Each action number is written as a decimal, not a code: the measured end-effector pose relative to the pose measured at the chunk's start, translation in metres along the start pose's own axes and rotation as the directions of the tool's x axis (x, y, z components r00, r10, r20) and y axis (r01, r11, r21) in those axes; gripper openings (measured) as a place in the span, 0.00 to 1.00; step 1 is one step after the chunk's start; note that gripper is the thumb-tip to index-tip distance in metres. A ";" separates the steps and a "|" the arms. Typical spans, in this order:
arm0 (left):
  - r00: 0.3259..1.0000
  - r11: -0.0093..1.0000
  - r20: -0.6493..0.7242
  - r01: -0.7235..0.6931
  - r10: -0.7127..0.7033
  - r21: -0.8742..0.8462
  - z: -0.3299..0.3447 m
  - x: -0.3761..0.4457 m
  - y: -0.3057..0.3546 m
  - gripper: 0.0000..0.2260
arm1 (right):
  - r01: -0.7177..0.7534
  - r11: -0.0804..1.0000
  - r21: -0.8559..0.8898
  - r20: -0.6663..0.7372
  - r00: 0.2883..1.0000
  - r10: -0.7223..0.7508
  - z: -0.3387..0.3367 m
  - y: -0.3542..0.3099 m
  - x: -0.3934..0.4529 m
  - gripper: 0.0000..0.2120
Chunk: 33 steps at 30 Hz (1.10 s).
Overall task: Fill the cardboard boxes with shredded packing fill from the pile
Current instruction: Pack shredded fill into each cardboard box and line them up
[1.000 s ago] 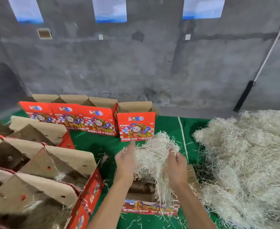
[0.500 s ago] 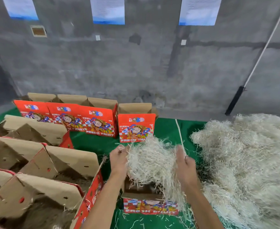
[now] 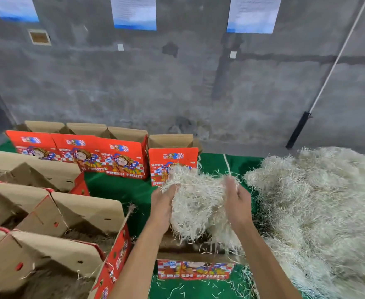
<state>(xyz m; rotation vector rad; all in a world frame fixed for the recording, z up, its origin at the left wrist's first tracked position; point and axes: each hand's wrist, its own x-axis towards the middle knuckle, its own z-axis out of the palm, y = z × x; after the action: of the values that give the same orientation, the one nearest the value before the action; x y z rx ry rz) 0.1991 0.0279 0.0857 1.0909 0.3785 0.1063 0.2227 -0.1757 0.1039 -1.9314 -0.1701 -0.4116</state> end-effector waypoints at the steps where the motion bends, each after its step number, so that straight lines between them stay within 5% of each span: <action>1: 0.997 0.998 0.073 -0.009 0.013 -0.057 0.005 -0.004 0.004 0.27 | -0.055 0.997 0.059 -0.008 0.998 0.056 0.000 0.000 0.003 0.28; 4: 0.959 0.978 0.282 0.073 -0.015 -0.197 0.001 -0.005 0.007 0.25 | -0.366 0.784 0.502 0.176 0.930 0.322 0.003 0.003 0.009 0.22; 7: 0.953 0.967 0.290 0.153 -0.090 -0.203 -0.003 -0.010 -0.001 0.34 | -0.449 0.591 0.670 0.265 0.888 0.375 0.010 -0.004 0.006 0.19; 11: 0.985 0.949 0.036 0.153 -0.169 0.275 0.027 -0.031 -0.018 0.53 | -0.317 0.850 0.421 0.396 0.907 0.142 0.025 -0.026 -0.005 0.29; 13: 0.988 0.980 -0.017 0.154 -0.153 0.128 0.025 -0.025 -0.015 0.47 | -0.160 0.938 0.306 0.323 0.945 0.055 0.031 -0.022 -0.009 0.28; 15: 0.987 0.983 -0.023 0.156 -0.159 -0.092 0.016 -0.020 0.004 0.30 | -0.078 0.966 0.248 0.229 0.973 0.019 0.025 -0.020 -0.014 0.20; 17: 0.963 0.960 -0.056 0.254 -0.262 -0.120 0.009 -0.019 0.009 0.23 | -0.194 0.939 0.285 0.271 0.956 0.115 0.018 -0.010 -0.021 0.29; 20: 0.938 0.943 -0.104 0.333 -0.330 0.014 0.018 -0.028 -0.001 0.24 | -0.375 0.863 0.339 0.421 0.881 0.217 0.030 -0.017 -0.034 0.34; 23: 0.991 0.976 -0.131 0.009 0.020 0.219 0.029 -0.031 -0.016 0.18 | -0.408 0.803 0.436 0.320 0.903 0.285 0.043 -0.022 -0.032 0.20; 25: 0.935 0.929 -0.179 -0.252 0.306 0.270 0.025 -0.030 -0.011 0.09 | -0.390 0.780 0.490 0.233 0.920 0.314 0.039 -0.025 -0.027 0.16; 28: 0.933 0.920 -0.143 -0.284 0.330 0.268 0.028 -0.036 -0.005 0.10 | -0.313 0.838 0.447 0.129 0.950 0.286 0.033 -0.016 -0.025 0.30; 31: 0.969 0.964 -0.107 -0.205 0.225 0.170 0.033 -0.033 -0.017 0.17 | -0.392 0.810 0.437 0.248 0.918 0.311 0.048 -0.017 -0.033 0.18; 33: 0.959 0.973 -0.200 -0.173 0.202 0.153 0.044 -0.031 -0.013 0.11 | -0.291 0.924 0.249 0.131 0.955 0.266 0.056 -0.030 -0.031 0.14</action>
<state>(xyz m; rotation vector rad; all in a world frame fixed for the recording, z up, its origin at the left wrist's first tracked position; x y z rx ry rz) 0.1838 -0.0236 0.0994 1.2519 0.4802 0.3745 0.1967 -0.1107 0.0995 -1.6777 -0.0088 -0.0990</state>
